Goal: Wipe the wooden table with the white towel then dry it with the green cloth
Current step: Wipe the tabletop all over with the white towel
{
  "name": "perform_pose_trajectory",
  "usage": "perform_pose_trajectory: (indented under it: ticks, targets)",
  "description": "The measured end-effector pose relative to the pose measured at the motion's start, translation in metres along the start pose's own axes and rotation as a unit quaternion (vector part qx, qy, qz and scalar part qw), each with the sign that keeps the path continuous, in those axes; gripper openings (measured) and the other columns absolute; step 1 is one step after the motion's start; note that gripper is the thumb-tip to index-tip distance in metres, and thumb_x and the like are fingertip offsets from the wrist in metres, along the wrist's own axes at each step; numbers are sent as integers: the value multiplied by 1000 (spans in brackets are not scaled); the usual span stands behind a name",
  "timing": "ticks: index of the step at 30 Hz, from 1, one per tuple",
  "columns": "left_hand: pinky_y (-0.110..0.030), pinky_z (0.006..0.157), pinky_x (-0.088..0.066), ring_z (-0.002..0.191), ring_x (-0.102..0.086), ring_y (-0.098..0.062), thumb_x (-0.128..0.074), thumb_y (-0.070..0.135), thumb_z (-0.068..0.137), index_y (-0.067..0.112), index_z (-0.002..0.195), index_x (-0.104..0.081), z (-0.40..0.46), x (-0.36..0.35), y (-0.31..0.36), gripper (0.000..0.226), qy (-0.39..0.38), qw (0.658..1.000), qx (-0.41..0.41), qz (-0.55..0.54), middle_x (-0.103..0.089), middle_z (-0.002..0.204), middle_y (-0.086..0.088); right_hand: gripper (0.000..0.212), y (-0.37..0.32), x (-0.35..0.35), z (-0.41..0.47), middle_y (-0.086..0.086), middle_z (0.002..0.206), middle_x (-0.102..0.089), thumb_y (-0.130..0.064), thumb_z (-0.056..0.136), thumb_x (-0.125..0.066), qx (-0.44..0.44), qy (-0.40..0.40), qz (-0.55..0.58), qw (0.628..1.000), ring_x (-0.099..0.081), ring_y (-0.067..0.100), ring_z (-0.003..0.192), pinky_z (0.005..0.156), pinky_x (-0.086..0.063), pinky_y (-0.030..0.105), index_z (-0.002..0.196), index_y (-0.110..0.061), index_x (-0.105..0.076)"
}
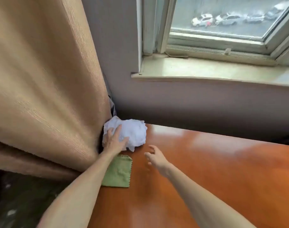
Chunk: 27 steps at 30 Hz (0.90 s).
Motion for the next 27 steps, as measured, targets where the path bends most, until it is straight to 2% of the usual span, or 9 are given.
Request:
perform_pose_trajectory:
  ticks: [2,4,6,9,12,15,20,22,27]
  targets:
    - [-57,116,-22,141,-16,-41,-55,65,90,48,153,-18,19,0,9,74,3,998,5,57,-6,158,-7,53,-1,-1,15,15,136,-50,-16,102,-51,-26,-3,16,1000,-60,33,116,91,-52,38,151,-16,-31]
    - [-62,117,-12,144,-8,-38,-54,76,83,54,149,-21,38,4,12,77,38,993,-28,105,-1,159,-3,56,0,0,29,13,131,-52,-17,102,-51,-43,3,53,998,-61,30,110,96,-52,40,153,-17,-27]
    - [-60,119,-7,148,-1,-33,-48,83,77,51,150,-20,49,-1,7,85,25,988,-79,131,-4,163,-1,61,0,1,44,4,126,-51,-23,102,-53,-26,22,83,996,-57,21,103,101,-49,38,155,-17,-23]
    - [-57,120,-11,149,4,-31,-47,78,82,44,154,-13,56,-5,1,87,2,986,-101,131,-6,164,-1,61,-13,1,65,5,137,-49,-30,103,-53,11,63,114,991,-50,16,114,111,-44,42,155,-17,-24]
    - [-60,119,-14,148,2,-35,-46,72,88,41,155,-12,48,-14,5,82,41,986,-102,125,-5,163,-3,65,-29,-3,81,6,151,-42,-37,100,-58,51,78,107,990,-45,13,119,105,-45,36,154,-16,-29]
    - [-59,115,-18,145,-4,-35,-41,76,83,41,154,-15,39,-25,15,83,60,990,-79,97,-10,161,-3,63,-38,1,87,8,150,-39,-33,99,-59,84,111,33,990,-45,21,130,96,-36,26,154,-19,-32]
    - [-55,112,-21,142,-11,-35,-40,81,83,43,153,-14,17,-49,36,84,92,994,-14,60,-14,158,-4,60,-42,28,91,14,145,-47,-24,95,-58,121,131,-37,983,-38,28,141,115,-36,42,152,-18,-39]
    - [-55,112,-18,143,-9,-37,-42,77,87,41,154,-8,8,-63,51,83,86,995,13,56,-10,160,-7,60,-43,43,91,13,144,-52,-22,91,-59,136,130,-59,980,-41,30,140,113,-39,47,149,-16,-43]
    - [-59,111,-20,144,-9,-40,-45,76,87,41,156,-9,-19,-96,85,85,88,994,51,23,-10,161,-8,54,-34,85,83,5,140,-58,-12,93,-61,158,108,-104,976,-53,23,129,109,-44,43,145,-13,-49]
Point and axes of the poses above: each hand's wrist, its own z-axis towards the middle knuckle, its own x-axis out of the back of the hand, y = z × x, the point moved 6 cm from there along z, towards the middle knuckle
